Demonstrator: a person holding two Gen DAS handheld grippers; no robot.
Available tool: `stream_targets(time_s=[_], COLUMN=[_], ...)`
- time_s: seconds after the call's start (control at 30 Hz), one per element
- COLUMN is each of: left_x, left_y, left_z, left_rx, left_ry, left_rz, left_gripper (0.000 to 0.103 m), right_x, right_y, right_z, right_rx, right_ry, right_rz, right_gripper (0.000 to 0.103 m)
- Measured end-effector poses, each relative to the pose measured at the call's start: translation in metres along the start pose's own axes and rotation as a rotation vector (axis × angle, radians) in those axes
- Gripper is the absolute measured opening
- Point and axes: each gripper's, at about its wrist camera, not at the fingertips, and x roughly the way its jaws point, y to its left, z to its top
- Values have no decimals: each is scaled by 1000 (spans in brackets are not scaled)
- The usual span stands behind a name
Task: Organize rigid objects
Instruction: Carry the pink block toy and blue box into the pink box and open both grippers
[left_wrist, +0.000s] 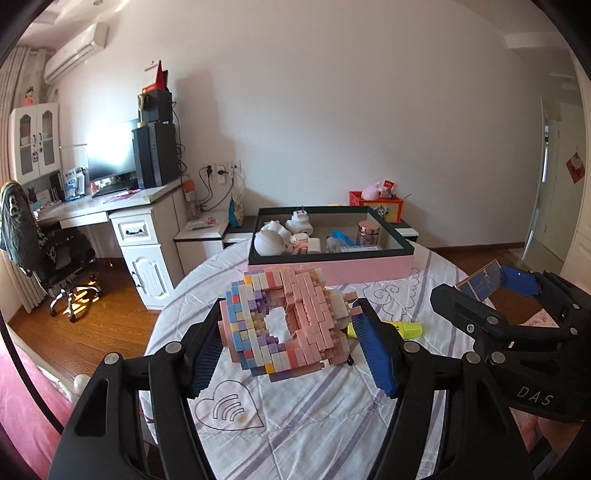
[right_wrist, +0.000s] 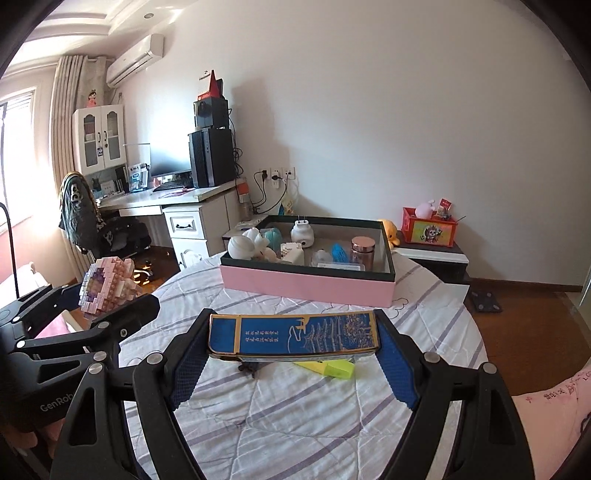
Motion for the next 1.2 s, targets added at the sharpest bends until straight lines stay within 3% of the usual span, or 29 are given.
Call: stream_targets(time_s=[0.67, 1.2], left_x=[-59, -52], left_y=[23, 22], left_z=[7, 17], left_rx=[-18, 1], left_ry=[-136, -164], left_rz=[38, 69], left_gripper=[68, 68], right_x=[-45, -36], right_y=[35, 33], right_z=[16, 22], right_rx=[-46, -54], right_ry=[-89, -92], right_rz=[-4, 3], right_gripper=[83, 83])
